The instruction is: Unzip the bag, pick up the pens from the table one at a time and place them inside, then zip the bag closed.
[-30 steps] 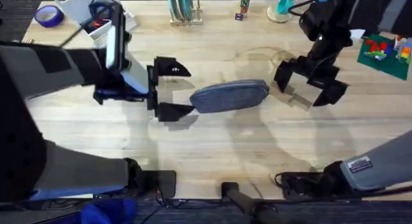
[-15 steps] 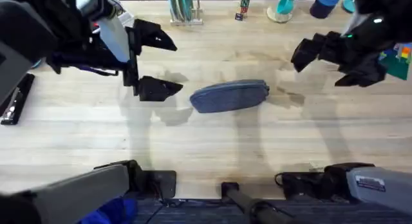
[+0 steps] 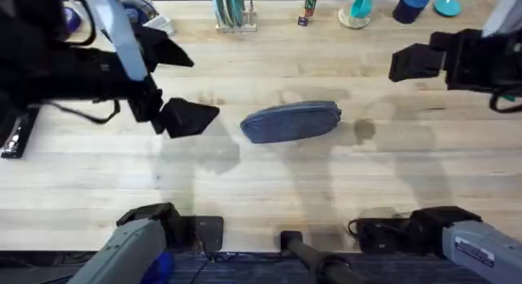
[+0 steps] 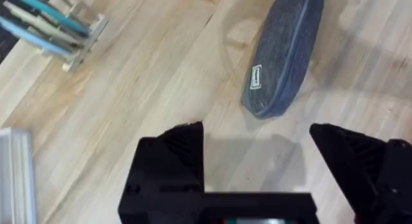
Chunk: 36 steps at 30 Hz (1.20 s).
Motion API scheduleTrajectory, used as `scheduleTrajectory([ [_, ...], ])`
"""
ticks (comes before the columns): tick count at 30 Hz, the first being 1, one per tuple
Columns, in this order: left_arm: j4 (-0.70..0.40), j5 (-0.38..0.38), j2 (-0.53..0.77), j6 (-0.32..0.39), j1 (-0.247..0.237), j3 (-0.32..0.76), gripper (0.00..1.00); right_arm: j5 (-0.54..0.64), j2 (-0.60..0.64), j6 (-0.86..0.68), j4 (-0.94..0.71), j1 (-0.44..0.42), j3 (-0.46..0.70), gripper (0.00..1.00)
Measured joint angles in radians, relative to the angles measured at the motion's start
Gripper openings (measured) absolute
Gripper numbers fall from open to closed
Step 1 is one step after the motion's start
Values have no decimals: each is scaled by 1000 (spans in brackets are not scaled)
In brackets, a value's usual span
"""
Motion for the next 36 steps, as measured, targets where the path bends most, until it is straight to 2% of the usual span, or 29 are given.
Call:
scheduleTrajectory([
  [8,-114,-37,-132,-64,0,0,996,-42,-137,-147,-22,0,0,997],
  [17,-144,-43,-152,-148,0,0,995,-117,-250,-278,-62,0,0,996],
  [36,-144,-26,-152,-172,0,0,995,-124,-268,-300,-82,0,0,997],
])
